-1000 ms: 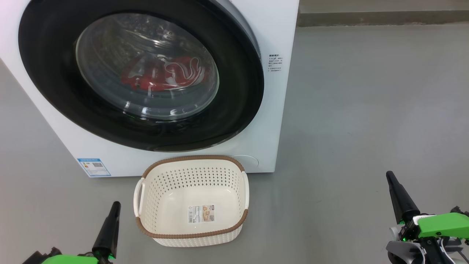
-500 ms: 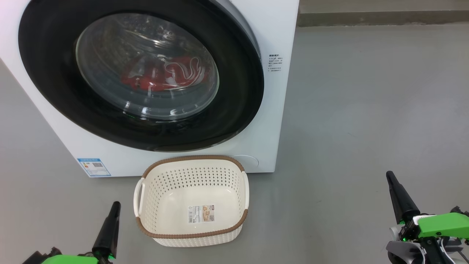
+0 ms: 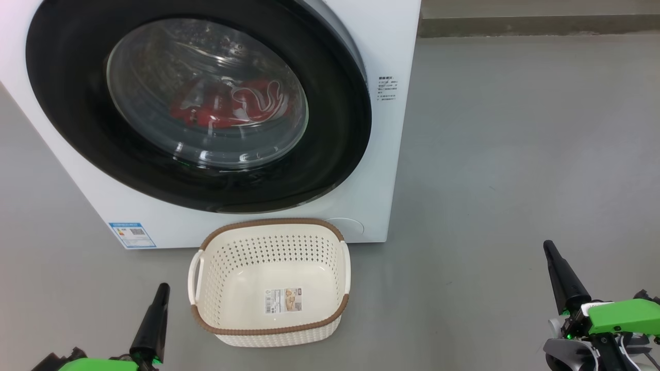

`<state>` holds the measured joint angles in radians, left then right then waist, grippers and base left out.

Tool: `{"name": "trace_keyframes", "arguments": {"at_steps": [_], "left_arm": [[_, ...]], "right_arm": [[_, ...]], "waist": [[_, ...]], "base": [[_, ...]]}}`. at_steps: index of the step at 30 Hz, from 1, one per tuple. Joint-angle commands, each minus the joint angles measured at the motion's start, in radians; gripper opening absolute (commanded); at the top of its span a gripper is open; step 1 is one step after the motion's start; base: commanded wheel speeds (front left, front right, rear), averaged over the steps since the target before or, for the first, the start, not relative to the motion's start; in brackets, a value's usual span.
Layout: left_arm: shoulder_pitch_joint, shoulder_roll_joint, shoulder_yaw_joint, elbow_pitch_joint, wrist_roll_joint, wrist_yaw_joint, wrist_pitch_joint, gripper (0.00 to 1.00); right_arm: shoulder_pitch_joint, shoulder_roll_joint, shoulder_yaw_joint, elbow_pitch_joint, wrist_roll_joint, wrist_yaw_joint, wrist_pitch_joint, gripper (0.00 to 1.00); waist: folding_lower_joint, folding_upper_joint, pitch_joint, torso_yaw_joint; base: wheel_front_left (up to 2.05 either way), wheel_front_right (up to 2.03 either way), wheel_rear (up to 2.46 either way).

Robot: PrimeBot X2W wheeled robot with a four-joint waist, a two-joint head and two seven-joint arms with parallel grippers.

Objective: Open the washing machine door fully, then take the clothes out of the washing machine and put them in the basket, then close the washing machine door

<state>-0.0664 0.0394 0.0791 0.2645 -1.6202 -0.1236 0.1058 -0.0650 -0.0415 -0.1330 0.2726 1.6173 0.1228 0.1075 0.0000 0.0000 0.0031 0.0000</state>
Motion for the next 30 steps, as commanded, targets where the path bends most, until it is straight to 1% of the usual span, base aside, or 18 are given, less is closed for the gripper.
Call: {"name": "trace_keyframes", "arguments": {"at_steps": [1, 28, 29, 30], "left_arm": [[-0.042, 0.011, 0.036, -0.020, 0.013, -0.007, 0.008, 0.00], [-0.042, 0.011, 0.036, -0.020, 0.013, -0.007, 0.008, 0.00], [0.000, 0.000, 0.000, 0.000, 0.000, 0.000, 0.000, 1.00], [0.001, -0.001, -0.001, 0.004, 0.000, 0.000, -0.001, 1.00]], "right_arm": [[-0.043, -0.009, 0.018, -0.028, -0.010, 0.008, 0.007, 0.00], [-0.043, -0.009, 0.018, -0.028, -0.010, 0.008, 0.007, 0.00], [0.000, 0.000, 0.000, 0.000, 0.000, 0.000, 0.000, 1.00], [0.001, 0.002, 0.001, 0.006, 0.000, 0.000, -0.001, 1.00]], "waist": [[0.0000, 0.0000, 0.000, 0.000], [0.0000, 0.0000, 0.000, 0.000], [0.0000, 0.0000, 0.000, 0.000], [0.0000, 0.0000, 0.000, 0.000]], "base": [[0.00, 0.00, 0.00], [0.00, 0.00, 0.00], [0.00, 0.00, 0.00], [0.00, 0.00, 0.00]]}}
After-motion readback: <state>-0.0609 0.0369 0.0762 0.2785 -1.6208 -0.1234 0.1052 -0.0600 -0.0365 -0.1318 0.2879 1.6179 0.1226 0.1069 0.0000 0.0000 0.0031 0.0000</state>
